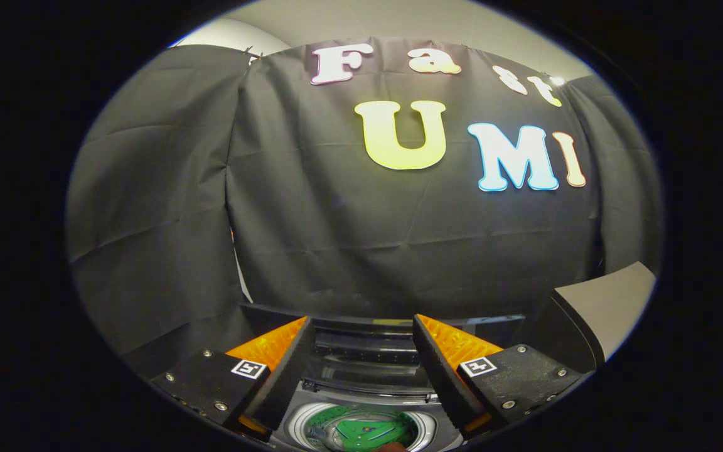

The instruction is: Put the clothes into the washing machine and then close the washing machine lid.

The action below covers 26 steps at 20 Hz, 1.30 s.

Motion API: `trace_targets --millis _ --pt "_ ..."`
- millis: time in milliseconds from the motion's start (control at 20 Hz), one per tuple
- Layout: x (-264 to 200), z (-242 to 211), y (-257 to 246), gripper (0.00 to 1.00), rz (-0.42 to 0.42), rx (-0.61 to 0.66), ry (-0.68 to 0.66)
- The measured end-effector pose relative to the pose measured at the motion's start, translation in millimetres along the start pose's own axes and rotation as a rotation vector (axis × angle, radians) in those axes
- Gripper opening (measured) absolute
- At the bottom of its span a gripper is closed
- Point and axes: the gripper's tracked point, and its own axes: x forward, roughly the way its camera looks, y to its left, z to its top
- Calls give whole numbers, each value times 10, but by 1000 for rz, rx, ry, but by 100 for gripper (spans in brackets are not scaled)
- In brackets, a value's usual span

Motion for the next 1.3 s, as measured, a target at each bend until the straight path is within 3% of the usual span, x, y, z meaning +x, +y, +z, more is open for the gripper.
trace_targets --millis 500,950,1300 --pt "607 143 -9 96 -67 88 146" --pt "981 -293 -137 95 -143 109 476" --pt "871 -317 -114 96 -148 70 448"
